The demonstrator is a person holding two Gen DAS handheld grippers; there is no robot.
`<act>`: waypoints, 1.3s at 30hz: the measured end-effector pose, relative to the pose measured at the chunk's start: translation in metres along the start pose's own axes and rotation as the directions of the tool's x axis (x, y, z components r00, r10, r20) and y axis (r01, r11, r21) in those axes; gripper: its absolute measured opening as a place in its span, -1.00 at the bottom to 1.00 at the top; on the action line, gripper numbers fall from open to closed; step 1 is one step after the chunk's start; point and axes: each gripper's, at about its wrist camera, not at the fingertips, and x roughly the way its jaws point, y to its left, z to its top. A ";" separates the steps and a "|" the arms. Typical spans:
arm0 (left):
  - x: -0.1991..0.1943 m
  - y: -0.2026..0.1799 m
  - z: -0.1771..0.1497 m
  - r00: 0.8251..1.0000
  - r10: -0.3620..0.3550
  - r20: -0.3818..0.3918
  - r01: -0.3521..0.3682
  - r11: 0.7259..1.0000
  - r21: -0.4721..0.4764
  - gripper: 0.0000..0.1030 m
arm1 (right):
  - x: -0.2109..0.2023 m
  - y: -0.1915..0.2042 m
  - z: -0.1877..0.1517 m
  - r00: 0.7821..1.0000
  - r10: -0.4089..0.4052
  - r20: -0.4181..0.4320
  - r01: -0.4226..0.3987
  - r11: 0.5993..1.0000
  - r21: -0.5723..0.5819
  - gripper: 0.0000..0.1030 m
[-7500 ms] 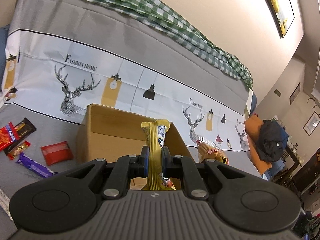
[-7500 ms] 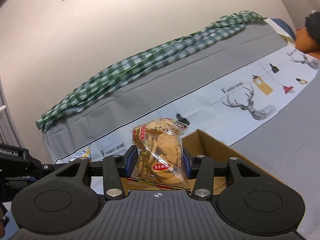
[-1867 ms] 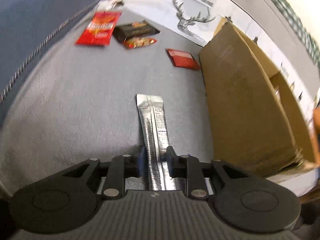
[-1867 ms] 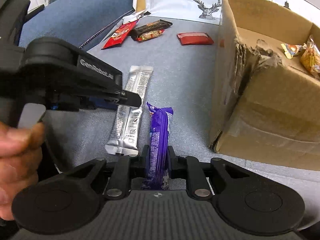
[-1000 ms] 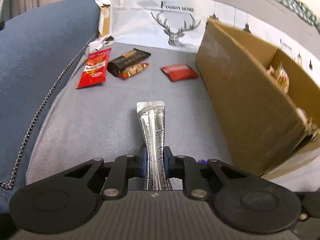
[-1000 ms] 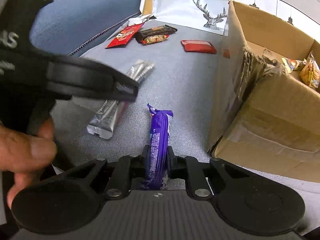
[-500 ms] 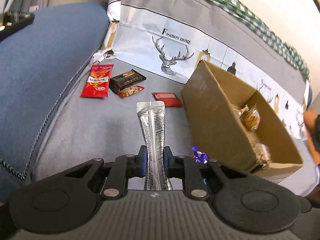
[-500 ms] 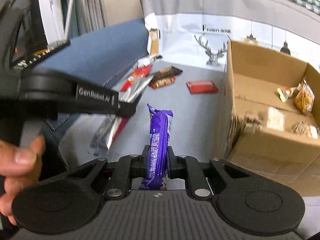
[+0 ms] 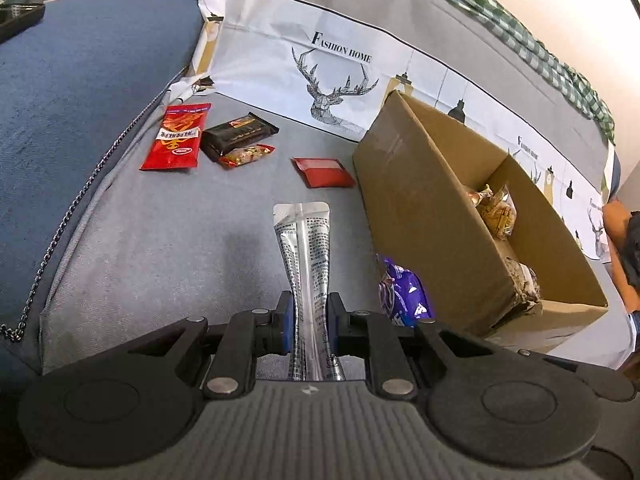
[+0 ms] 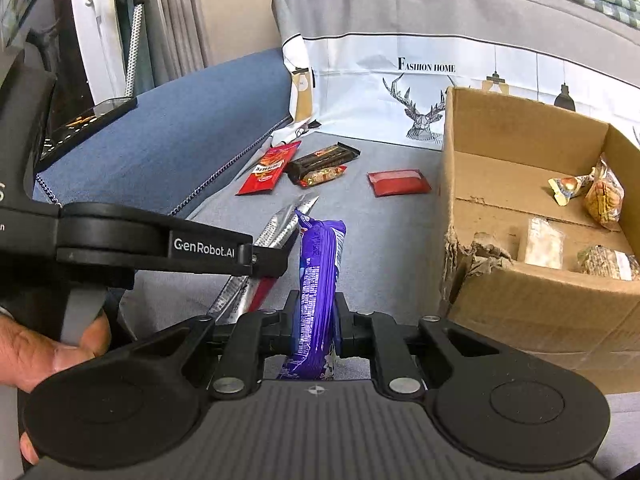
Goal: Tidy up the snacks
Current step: 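Carry the silver bar with the left gripper while the right carries the purple bar toward the box, then bring the silver bar over the box with the left gripper while the right holds the purple bar above it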
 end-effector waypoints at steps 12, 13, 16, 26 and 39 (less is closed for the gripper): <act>-0.004 0.001 -0.001 1.000 0.006 0.026 -0.005 1.000 -0.017 -0.65 | -0.003 -0.003 0.002 1.000 -0.001 0.026 0.001 1.000 0.015 -0.70; -0.005 0.002 -0.001 1.000 0.004 0.028 -0.004 1.000 -0.019 -0.65 | -0.004 -0.004 0.002 1.000 -0.002 0.030 0.002 1.000 0.017 -0.69; -0.006 0.003 -0.001 0.999 0.001 0.035 0.000 1.000 -0.031 -0.65 | -0.006 -0.005 0.003 0.999 -0.003 0.042 0.002 1.000 0.022 -0.70; -0.008 0.005 -0.001 0.999 -0.002 0.041 0.004 0.999 -0.040 -0.65 | -0.008 -0.005 0.004 0.998 -0.003 0.066 0.001 1.000 0.024 -0.70; -0.011 0.005 0.000 0.999 -0.007 0.054 0.009 0.999 -0.048 -0.65 | -0.012 -0.003 0.006 0.996 0.000 0.094 -0.002 1.000 0.023 -0.70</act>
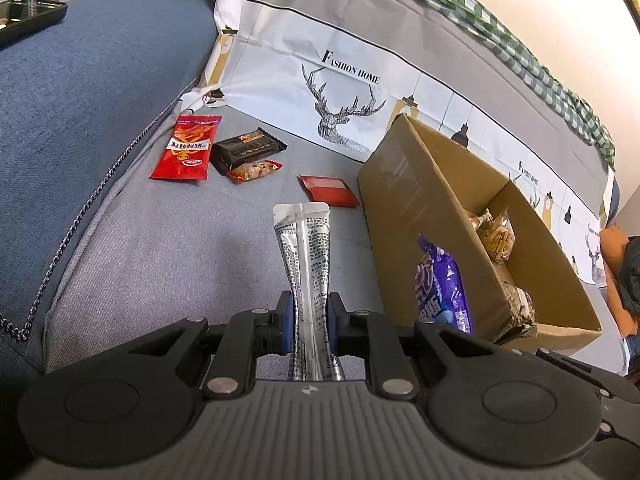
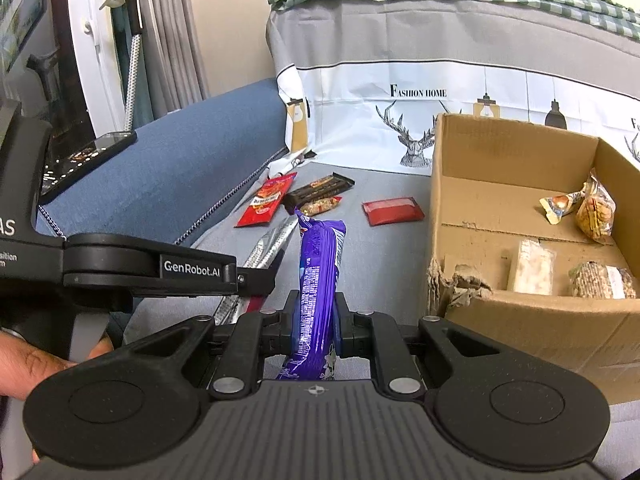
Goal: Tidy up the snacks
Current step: 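Bring the silver bar over the box with the left gripper while the right holds the purple bar above it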
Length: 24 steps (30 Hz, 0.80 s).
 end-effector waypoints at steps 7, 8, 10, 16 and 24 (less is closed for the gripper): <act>-0.007 -0.002 -0.001 0.999 -0.008 0.038 0.008 1.000 0.001 -0.65 | -0.009 0.002 0.006 0.998 0.014 0.058 -0.014 1.000 0.002 -0.70; -0.008 -0.002 0.000 0.999 -0.009 0.043 0.008 1.000 0.004 -0.65 | -0.010 0.001 0.007 0.998 0.017 0.067 -0.017 1.000 0.003 -0.70; -0.010 -0.004 -0.001 0.999 -0.010 0.053 0.009 1.000 0.012 -0.65 | -0.014 0.000 0.010 0.996 0.022 0.089 -0.022 1.000 0.009 -0.70; -0.014 -0.008 0.000 0.996 -0.017 0.082 0.014 0.999 0.032 -0.65 | -0.027 -0.009 0.019 0.989 0.032 0.147 -0.038 0.999 0.039 -0.69; -0.018 -0.009 0.002 0.995 -0.010 0.099 0.007 0.999 0.033 -0.65 | -0.039 -0.028 0.029 0.977 0.028 0.213 -0.048 0.995 0.091 -0.70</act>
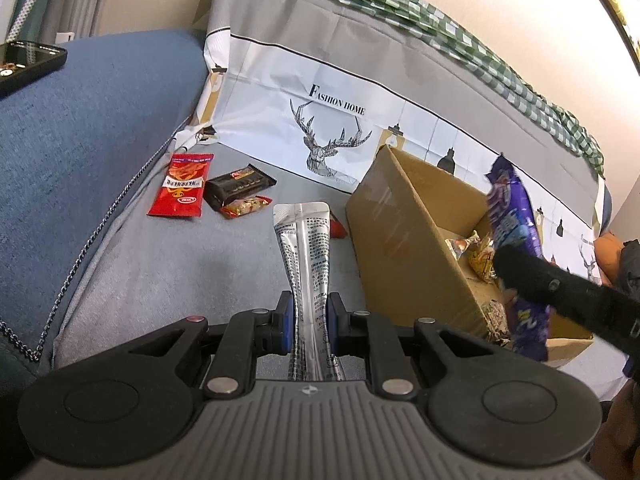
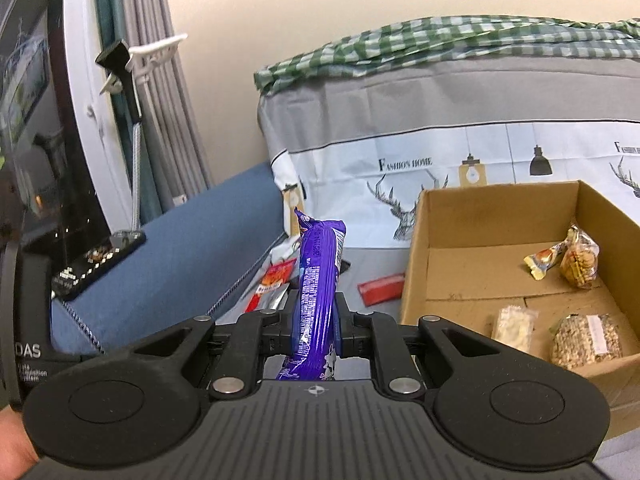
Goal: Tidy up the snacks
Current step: 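Bring the silver bar over the box with the left gripper while the right holds the purple bar above it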
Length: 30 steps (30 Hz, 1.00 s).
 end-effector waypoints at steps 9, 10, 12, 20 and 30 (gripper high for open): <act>-0.010 -0.001 0.008 1.000 0.009 0.015 -0.009 1.000 -0.008 -0.65 | -0.009 -0.024 0.010 0.998 -0.017 0.065 0.012 0.998 0.068 -0.70; -0.011 -0.001 0.010 1.000 0.011 0.018 -0.011 1.000 -0.011 -0.65 | -0.009 -0.027 0.011 0.997 -0.020 0.072 0.014 0.997 0.077 -0.70; -0.011 -0.002 0.015 1.000 0.015 0.022 -0.015 1.000 -0.016 -0.65 | -0.011 -0.034 0.014 0.996 -0.026 0.085 0.018 0.995 0.096 -0.70; -0.014 -0.023 0.041 0.999 0.008 0.048 -0.008 1.000 0.003 -0.65 | -0.012 -0.056 0.017 0.992 -0.067 0.105 0.049 0.986 0.162 -0.70; -0.015 -0.083 0.086 0.991 -0.076 0.114 0.067 0.995 0.079 -0.65 | -0.015 -0.084 0.024 0.975 -0.162 0.154 0.120 0.961 0.249 -0.70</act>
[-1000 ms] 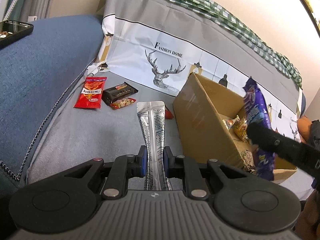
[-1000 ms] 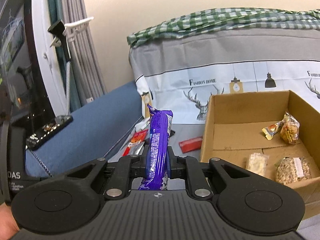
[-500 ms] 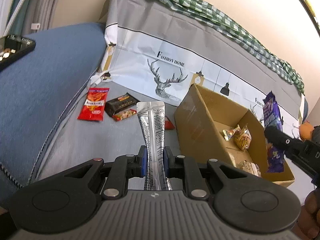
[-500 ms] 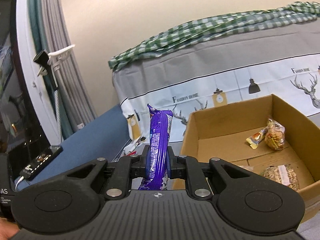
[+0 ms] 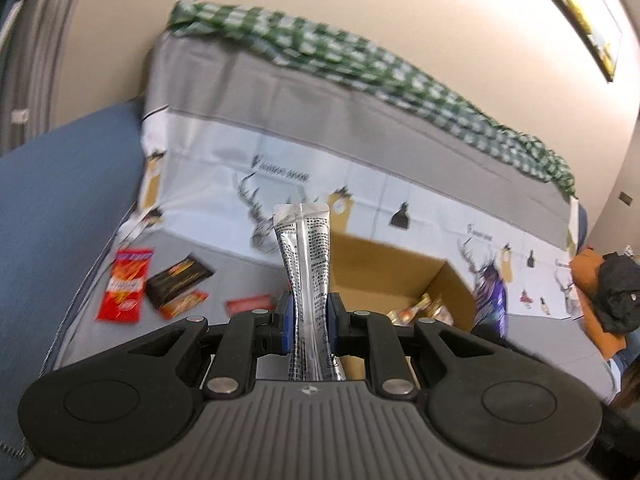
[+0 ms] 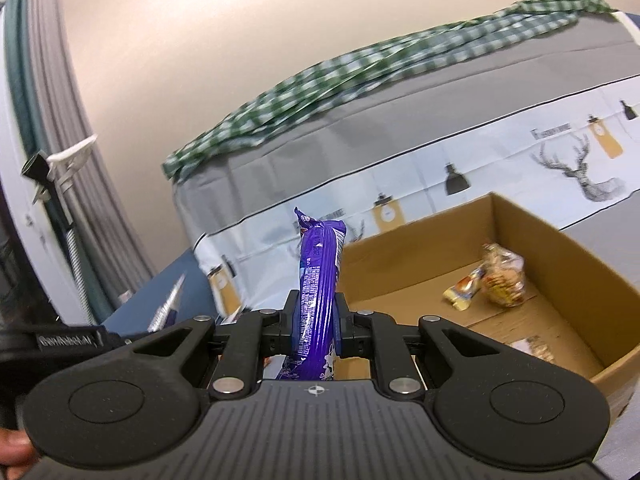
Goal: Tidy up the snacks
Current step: 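Bring the silver bar over the box with the left gripper while the right holds the purple bar above it, then open the left gripper dropping the silver bar while the right drops the purple bar into the box, then move both grippers from the box back to the remaining snacks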
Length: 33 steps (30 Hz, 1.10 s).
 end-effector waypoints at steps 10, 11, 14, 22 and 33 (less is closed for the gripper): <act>0.035 -0.068 0.037 0.994 -0.099 0.035 0.097 0.994 0.059 -0.65 | -0.006 -0.037 0.012 0.988 -0.137 0.074 0.133 0.989 0.058 -0.70; 0.040 -0.075 0.040 0.994 -0.107 0.037 0.105 0.993 0.062 -0.65 | -0.007 -0.041 0.012 0.986 -0.150 0.076 0.145 0.987 0.070 -0.70; 0.056 -0.096 0.048 0.991 -0.129 0.039 0.126 0.990 0.066 -0.65 | -0.009 -0.053 0.013 0.980 -0.184 0.080 0.175 0.979 0.105 -0.70; 0.086 -0.104 0.075 0.983 -0.183 -0.004 0.183 0.983 0.007 -0.14 | -0.007 -0.069 0.012 0.954 -0.291 0.072 0.279 0.949 0.144 0.18; 0.021 0.042 0.056 0.998 -0.020 0.055 0.021 0.999 -0.024 -0.93 | 0.001 -0.062 0.006 0.957 -0.286 0.043 0.281 0.955 0.099 0.23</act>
